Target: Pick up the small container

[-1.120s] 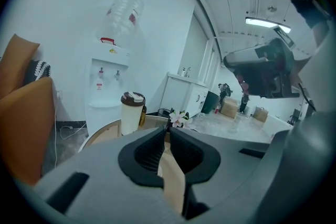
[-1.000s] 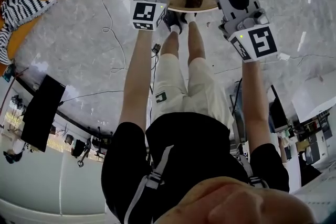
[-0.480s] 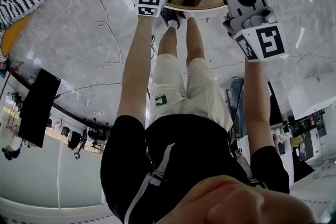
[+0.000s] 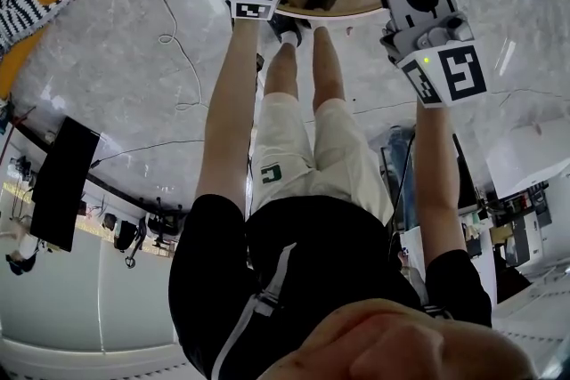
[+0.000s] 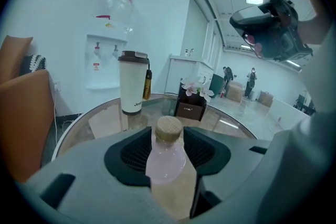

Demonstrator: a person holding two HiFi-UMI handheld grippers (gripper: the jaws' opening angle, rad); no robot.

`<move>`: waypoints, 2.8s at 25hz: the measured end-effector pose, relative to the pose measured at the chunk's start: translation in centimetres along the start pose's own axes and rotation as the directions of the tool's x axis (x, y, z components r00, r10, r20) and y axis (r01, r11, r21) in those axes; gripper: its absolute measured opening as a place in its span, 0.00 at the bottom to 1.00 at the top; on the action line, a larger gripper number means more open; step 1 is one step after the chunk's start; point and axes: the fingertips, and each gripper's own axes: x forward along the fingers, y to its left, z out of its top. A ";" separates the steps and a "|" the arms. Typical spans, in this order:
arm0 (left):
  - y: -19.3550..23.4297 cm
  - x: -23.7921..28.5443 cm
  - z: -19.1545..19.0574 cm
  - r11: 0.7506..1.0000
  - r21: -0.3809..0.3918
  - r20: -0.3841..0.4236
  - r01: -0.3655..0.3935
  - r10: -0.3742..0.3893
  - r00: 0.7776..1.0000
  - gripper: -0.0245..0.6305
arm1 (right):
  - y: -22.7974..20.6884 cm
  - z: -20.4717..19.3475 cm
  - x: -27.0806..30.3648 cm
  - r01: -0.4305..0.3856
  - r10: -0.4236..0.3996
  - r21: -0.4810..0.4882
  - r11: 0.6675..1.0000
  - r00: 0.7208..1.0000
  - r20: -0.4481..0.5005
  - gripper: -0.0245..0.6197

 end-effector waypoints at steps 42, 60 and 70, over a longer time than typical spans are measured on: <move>-5.6 -17.0 20.4 1.000 0.015 0.105 0.008 -0.010 0.994 0.26 | 9.1 14.7 -11.5 0.073 -0.066 -0.049 0.996 0.989 0.134 0.04; -10.2 -30.6 35.2 0.997 0.055 0.185 0.060 -0.069 0.980 0.26 | 14.9 24.9 -19.5 0.154 -0.107 -0.148 0.977 0.953 0.284 0.04; -11.7 -36.1 43.8 0.992 0.103 0.277 0.079 -0.105 0.955 0.26 | 16.8 29.6 -22.1 0.177 -0.106 -0.191 0.966 0.937 0.333 0.04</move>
